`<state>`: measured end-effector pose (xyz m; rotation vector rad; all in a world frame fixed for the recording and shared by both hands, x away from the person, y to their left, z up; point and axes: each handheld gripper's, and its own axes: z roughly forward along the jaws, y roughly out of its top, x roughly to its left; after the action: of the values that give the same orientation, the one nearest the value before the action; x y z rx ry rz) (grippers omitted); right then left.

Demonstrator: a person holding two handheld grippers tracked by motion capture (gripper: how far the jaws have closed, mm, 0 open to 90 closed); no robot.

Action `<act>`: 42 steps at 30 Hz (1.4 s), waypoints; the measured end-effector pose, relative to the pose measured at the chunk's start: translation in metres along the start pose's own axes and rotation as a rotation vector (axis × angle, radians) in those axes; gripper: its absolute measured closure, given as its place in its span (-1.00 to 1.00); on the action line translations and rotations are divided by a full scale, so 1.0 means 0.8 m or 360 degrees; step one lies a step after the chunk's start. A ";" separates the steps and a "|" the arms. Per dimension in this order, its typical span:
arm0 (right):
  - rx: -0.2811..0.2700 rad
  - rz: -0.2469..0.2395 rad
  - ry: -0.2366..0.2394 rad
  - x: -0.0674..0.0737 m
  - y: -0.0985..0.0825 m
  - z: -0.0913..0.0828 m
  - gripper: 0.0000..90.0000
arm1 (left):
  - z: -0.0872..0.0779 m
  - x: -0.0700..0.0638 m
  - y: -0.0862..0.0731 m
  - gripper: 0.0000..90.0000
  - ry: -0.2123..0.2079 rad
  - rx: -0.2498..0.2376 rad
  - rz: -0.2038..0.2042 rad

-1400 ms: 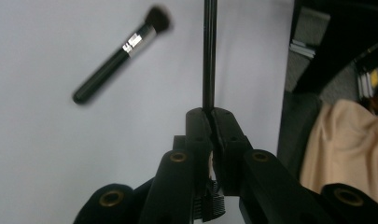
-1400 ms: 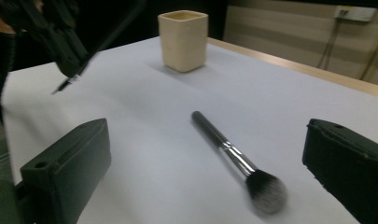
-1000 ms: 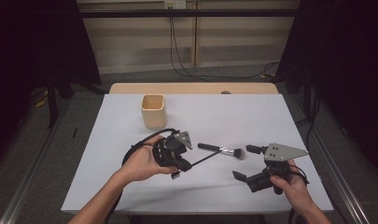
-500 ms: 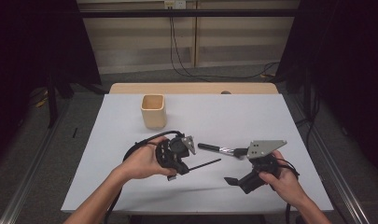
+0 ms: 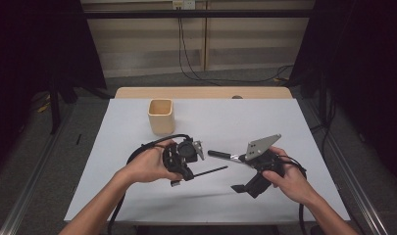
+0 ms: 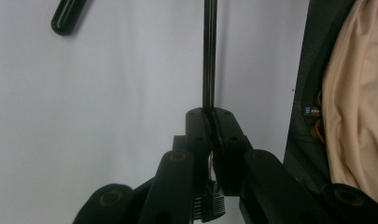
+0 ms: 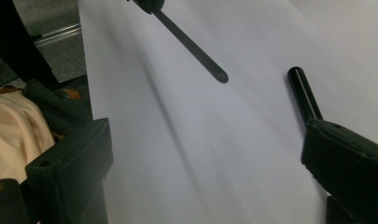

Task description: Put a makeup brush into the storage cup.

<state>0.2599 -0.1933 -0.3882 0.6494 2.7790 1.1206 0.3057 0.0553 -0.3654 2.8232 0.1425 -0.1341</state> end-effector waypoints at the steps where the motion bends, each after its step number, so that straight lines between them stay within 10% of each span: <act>1: -0.0005 -0.0002 0.0024 -0.001 0.002 0.001 -0.90 | 0.000 0.001 0.001 0.91 -0.0003 0.0013 0.0008; 11: 0.0255 -0.0082 0.0192 -0.009 0.021 0.015 -0.93 | 0.002 0.001 0.001 0.91 -0.0008 0.0021 0.0017; 21: 0.0531 -0.0228 0.0223 -0.003 0.031 0.039 -0.90 | 0.004 0.002 -0.003 0.91 -0.0010 0.0056 0.0016; 27: 0.0534 -0.0316 0.0149 -0.001 0.048 0.047 -0.84 | 0.004 0.004 -0.007 0.91 -0.0019 0.0064 0.0007; 32: 0.0575 -0.0365 0.0093 -0.003 0.056 0.055 -0.64 | 0.005 0.004 -0.009 0.91 -0.0014 0.0064 0.0009; 42: 0.0628 -0.0363 0.0260 -0.014 0.062 0.064 0.05 | 0.007 -0.004 -0.007 0.91 -0.0021 0.0069 0.0037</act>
<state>0.2991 -0.1331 -0.3933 0.2603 3.1453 0.6129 0.3017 0.0588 -0.3720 2.8655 0.1046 -0.1521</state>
